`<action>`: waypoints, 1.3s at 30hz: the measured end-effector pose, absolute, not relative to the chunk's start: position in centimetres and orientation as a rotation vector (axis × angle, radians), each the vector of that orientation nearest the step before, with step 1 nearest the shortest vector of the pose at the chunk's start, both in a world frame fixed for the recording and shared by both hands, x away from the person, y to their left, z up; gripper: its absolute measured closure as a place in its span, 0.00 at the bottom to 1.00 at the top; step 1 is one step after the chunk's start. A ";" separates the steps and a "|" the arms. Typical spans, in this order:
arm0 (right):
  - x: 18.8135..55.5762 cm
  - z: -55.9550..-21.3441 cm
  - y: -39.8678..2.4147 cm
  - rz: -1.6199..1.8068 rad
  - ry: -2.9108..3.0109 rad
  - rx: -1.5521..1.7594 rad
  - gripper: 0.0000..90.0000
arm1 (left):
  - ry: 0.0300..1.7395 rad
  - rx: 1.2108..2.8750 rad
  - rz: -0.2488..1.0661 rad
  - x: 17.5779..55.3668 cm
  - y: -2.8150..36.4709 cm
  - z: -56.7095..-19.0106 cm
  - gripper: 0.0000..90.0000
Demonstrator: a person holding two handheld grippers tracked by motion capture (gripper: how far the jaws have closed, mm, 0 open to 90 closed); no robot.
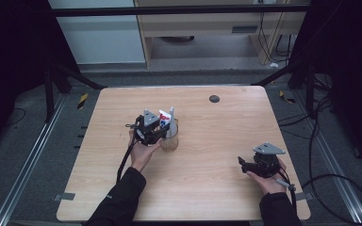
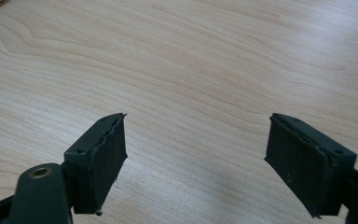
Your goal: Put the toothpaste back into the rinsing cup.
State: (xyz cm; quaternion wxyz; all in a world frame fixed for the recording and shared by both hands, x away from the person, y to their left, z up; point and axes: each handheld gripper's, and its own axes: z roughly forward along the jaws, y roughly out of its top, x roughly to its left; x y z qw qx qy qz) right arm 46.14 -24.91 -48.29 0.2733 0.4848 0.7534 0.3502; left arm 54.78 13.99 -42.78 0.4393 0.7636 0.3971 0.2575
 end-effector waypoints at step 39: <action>45.7 -48.3 -25.2 0.912 2.022 1.326 0.20 | 1.211 1.998 0.631 46.5 26.6 -47.1 0.32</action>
